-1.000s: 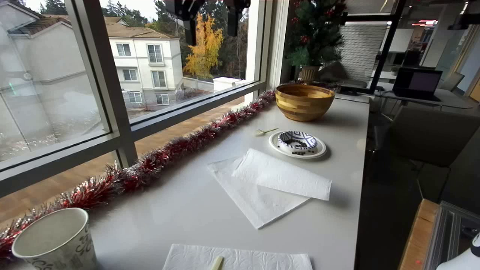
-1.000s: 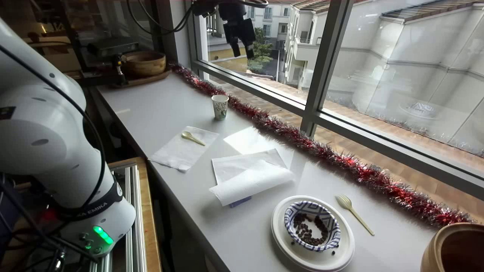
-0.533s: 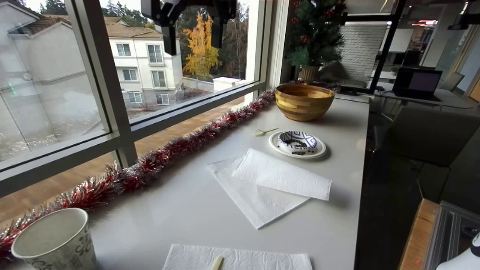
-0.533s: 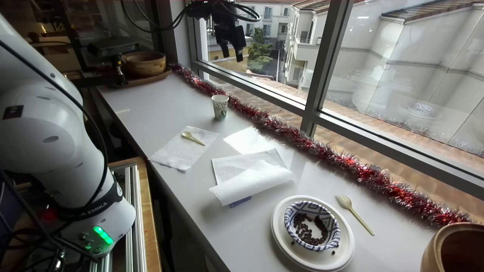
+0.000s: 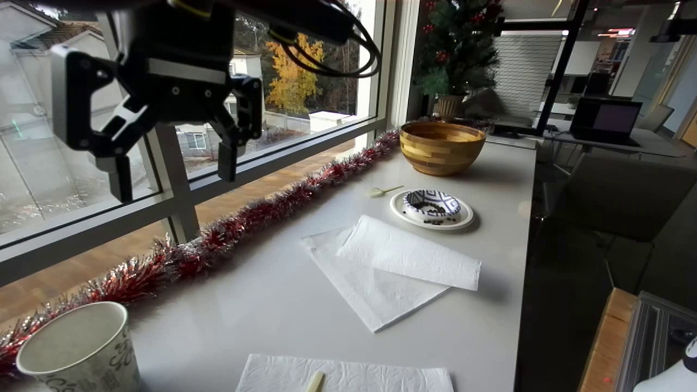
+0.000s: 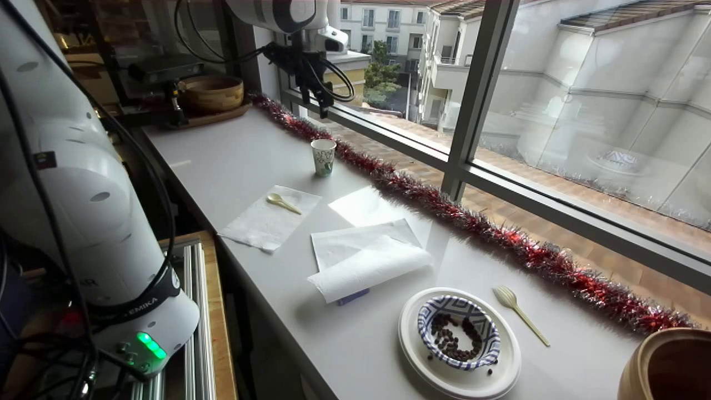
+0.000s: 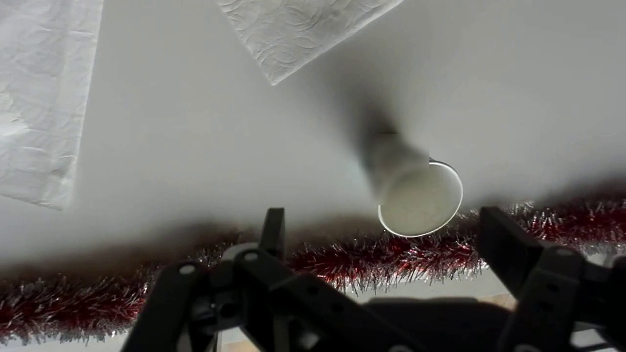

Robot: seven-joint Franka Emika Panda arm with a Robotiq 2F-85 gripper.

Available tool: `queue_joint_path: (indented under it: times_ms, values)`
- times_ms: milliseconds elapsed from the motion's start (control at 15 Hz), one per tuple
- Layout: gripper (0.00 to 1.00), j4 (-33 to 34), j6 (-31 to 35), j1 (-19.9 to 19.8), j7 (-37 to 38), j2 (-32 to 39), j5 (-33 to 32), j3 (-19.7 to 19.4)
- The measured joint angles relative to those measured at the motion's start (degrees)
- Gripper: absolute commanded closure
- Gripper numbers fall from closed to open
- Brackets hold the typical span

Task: Move the cup to the right

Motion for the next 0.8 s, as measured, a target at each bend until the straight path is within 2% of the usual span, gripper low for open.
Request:
queue_joint_path:
  times_ms: [267,400,600,800]
  values:
    - [0.00,0.05,9.20,0.14,-1.16,7.49,3.24,-0.39]
    - [0.00,0.30,12.73,0.38,-3.66,10.80,7.32,-0.25]
    - [0.00,0.58,15.68,0.89,-6.75,15.12,11.97,0.34]
    - [0.00,1.08,17.10,1.34,-7.84,18.67,13.01,1.07]
